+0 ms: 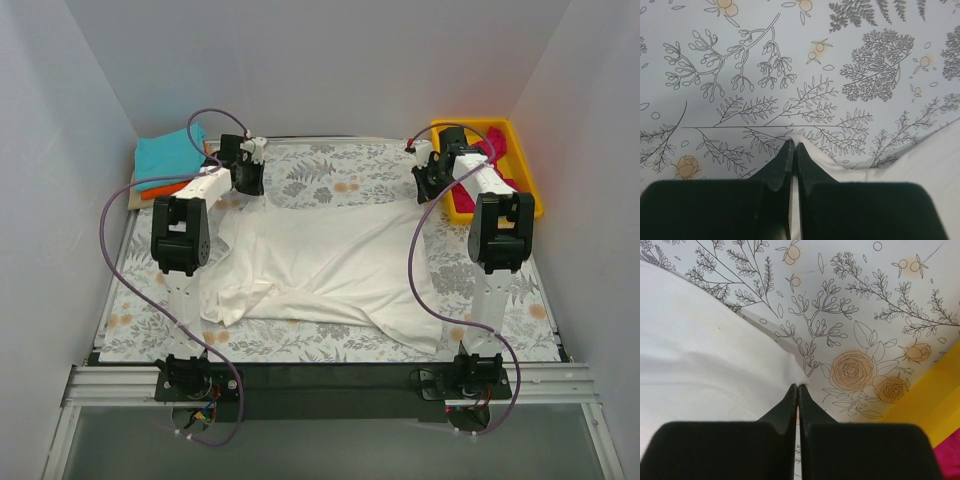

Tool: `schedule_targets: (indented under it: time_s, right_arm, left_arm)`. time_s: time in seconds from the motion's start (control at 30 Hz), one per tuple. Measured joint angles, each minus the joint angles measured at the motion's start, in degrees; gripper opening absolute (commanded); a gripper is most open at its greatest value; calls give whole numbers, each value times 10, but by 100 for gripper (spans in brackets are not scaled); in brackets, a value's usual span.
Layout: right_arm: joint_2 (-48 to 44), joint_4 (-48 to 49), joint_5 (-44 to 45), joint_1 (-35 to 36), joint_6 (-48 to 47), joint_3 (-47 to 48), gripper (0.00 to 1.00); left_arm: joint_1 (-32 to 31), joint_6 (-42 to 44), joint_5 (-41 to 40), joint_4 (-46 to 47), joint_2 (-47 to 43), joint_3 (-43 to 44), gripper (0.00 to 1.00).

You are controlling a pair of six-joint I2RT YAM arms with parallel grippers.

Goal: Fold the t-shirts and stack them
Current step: Flatten the tshirt out

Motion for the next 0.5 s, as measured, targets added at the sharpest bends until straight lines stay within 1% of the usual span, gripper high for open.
schedule_targets:
  time_s: [0.1,0.17,0.23,0.3,0.4,0.5]
  right_arm:
    - [2,-2,-2,0,1,7,1]
    - [7,-2,-3,0,4,19,1]
    - [14,-2,-1,0,6,33,1]
    - [19,-1,3,0,8,44,1]
    - [24,-2,8,-2,11,57,1]
    - [28,-1,11,-4,14,66,1]
  left_arm:
    - [-3,0,9,-11,6,33,0]
    - [-7,1,10,-18,17,78,0]
    - [-16,11,5,-9,37,125,0]
    - [-33,29,0,14,51,153,0]
    - [-67,62,-2,34,56,150,0]
    - [-103,94,-1,50,55,125,0]
